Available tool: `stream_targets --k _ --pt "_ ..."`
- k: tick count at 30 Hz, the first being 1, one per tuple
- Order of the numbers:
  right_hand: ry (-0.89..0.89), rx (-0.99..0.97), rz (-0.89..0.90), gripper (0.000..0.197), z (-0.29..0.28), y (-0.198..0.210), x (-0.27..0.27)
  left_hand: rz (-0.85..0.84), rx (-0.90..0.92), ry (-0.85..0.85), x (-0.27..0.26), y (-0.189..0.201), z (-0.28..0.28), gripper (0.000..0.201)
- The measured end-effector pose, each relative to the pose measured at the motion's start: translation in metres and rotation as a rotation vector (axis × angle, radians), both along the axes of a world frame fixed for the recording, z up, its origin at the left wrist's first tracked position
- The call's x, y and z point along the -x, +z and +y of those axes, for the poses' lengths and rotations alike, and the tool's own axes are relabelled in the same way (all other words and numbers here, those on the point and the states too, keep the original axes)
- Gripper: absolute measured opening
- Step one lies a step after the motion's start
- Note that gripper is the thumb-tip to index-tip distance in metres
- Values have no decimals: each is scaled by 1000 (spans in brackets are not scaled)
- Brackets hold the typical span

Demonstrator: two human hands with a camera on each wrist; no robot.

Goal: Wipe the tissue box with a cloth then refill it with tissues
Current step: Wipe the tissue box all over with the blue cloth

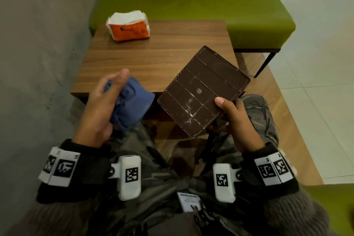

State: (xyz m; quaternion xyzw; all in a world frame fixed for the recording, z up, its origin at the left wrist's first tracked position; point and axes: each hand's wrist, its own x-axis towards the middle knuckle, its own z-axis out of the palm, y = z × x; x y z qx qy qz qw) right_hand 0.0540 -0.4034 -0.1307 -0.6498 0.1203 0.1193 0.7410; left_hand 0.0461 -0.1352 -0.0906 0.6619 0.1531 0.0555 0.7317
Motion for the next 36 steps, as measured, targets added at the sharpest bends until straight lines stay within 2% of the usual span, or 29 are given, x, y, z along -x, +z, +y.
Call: stream_targets --k 2,3,4,5,7,8,9,13,15,17,22,24,28,29,30,32,33,34,36 --pt "10 6 1 87 5 -2 1 -131 78 -117 4 11 -9 47" --pt "20 7 -2 91 8 -3 1 -191 45 -152 7 15 -18 46" --pt "30 -1 -4 92 10 -4 1 -255 -48 -164 10 17 -30 47" --pt "37 -18 -1 92 12 -4 0 -330 -220 -161 12 17 -39 46" --pt "44 -48 7 90 15 -3 0 -448 -715 -173 13 6 -53 44" --pt "40 -41 0 90 15 -2 0 -471 -903 -215 13 -3 -54 43" --pt "29 -24 -11 90 15 -1 0 -479 -1014 -270 13 -10 -53 44" --pt "2 4 -19 93 11 -1 1 -487 -1192 -403 17 -19 -54 54" --pt "9 11 -32 93 13 -1 2 -509 -1230 -367 16 -18 -54 50" --pt "18 22 -51 91 15 0 4 -498 -1192 -306 10 -19 -49 43" --pt "-12 13 3 94 22 -4 3 -393 -952 -49 -1 -16 -43 32" --pt "-58 14 15 98 26 -5 1 -429 -1014 -155 9 -14 -56 32" --pt "-163 -4 6 100 25 -2 -1 -576 -1191 -525 41 -26 -76 41" --pt "-167 -4 6 101 23 -1 -1 -575 -1203 -528 39 -28 -73 42" --pt "-160 -5 0 100 23 -1 1 -525 -1201 -462 32 -30 -69 42" --pt "-151 10 -19 98 23 0 2 -378 -1096 -240 15 -27 -59 39" --pt "-154 14 -27 98 23 0 3 -348 -1060 -182 9 -25 -56 37" --pt "-168 9 -26 99 24 0 1 -364 -1076 -194 9 -24 -57 38" --pt "-204 -2 -20 99 24 2 0 -457 -1164 -371 24 -22 -69 44"
